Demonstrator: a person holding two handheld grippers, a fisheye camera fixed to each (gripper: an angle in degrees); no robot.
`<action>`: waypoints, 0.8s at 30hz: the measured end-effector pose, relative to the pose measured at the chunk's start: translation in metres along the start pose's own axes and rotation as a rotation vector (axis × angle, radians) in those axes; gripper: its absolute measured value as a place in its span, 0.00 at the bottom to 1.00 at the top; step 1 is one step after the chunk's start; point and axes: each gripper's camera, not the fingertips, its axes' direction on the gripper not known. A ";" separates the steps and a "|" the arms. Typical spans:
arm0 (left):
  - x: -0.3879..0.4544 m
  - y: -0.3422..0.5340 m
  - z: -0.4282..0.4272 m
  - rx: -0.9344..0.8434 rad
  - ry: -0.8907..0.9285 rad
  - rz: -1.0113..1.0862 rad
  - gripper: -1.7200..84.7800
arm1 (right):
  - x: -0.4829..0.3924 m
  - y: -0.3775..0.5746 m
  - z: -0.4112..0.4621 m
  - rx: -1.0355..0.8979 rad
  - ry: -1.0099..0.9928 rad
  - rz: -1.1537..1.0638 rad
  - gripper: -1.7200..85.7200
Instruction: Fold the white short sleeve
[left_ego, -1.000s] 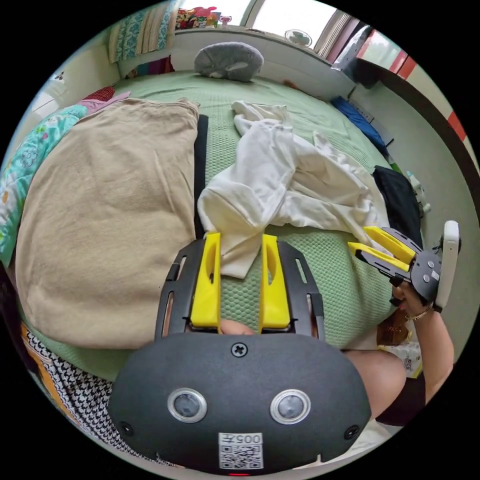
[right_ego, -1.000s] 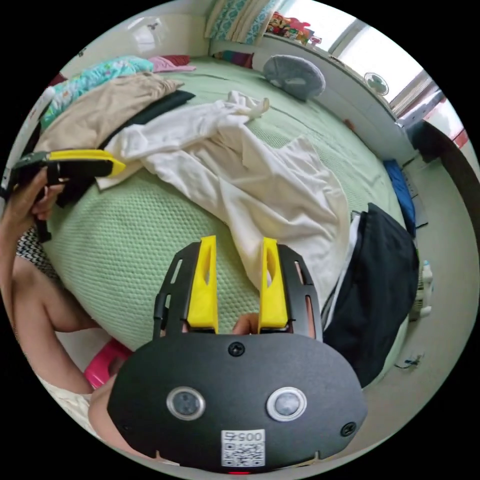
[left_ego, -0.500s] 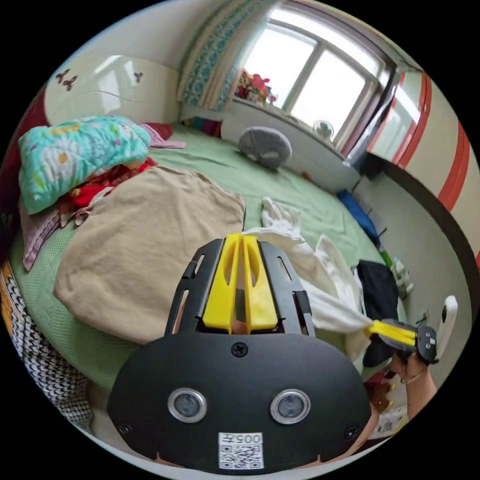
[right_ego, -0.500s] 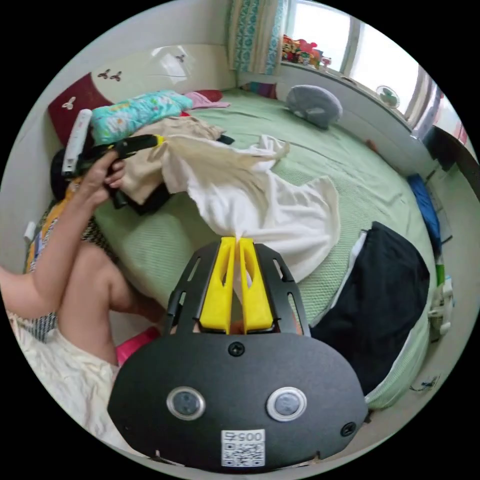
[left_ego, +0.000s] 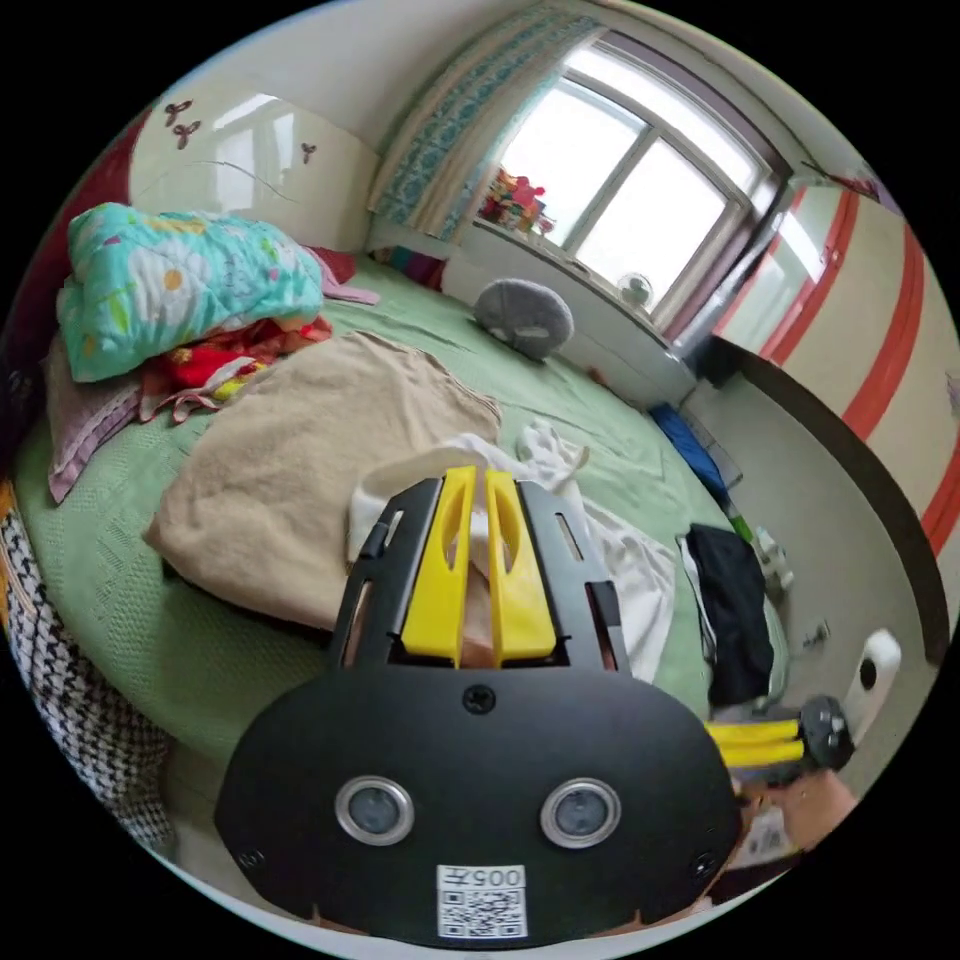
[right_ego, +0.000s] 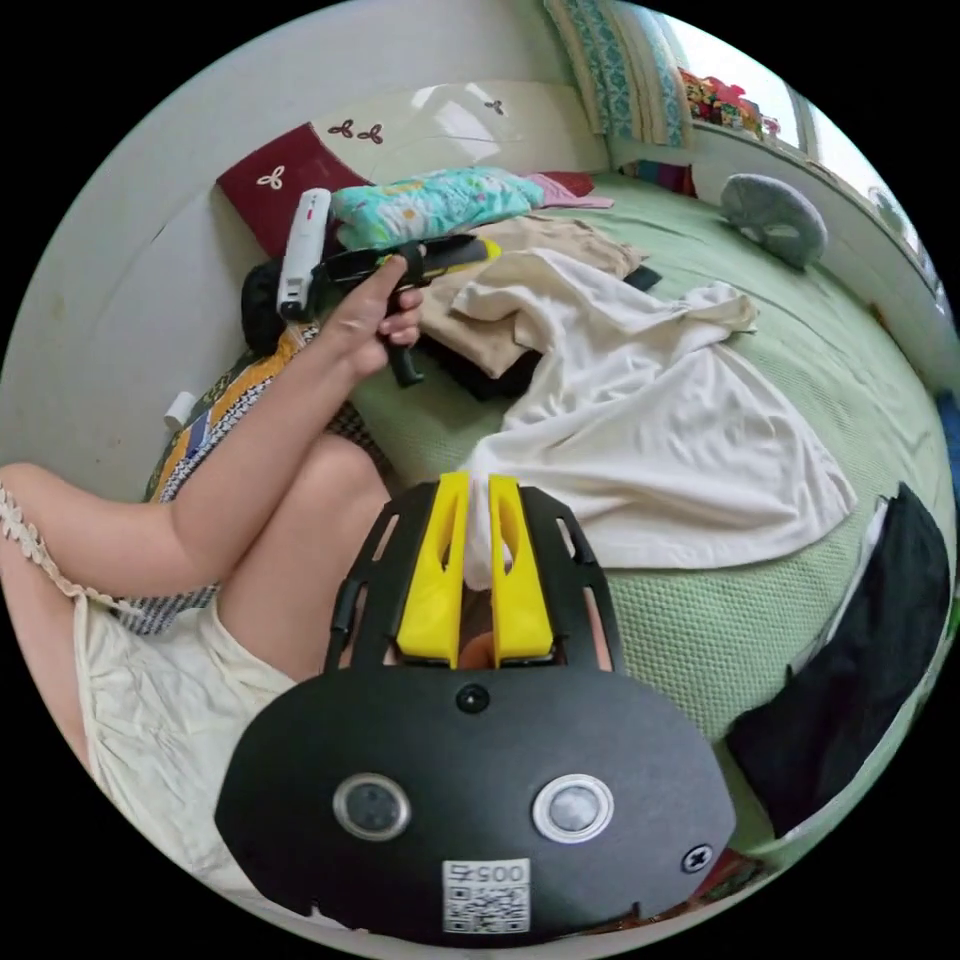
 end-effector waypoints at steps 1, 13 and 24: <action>0.010 0.006 0.002 -0.058 0.063 0.065 0.06 | 0.013 0.006 -0.014 0.041 -0.007 0.079 0.06; 0.100 0.118 -0.001 -0.437 0.115 0.223 0.14 | 0.108 0.037 -0.090 0.178 0.443 0.188 0.09; 0.100 0.168 0.018 -0.559 0.069 0.102 0.18 | 0.240 -0.024 -0.041 0.017 0.583 0.265 0.14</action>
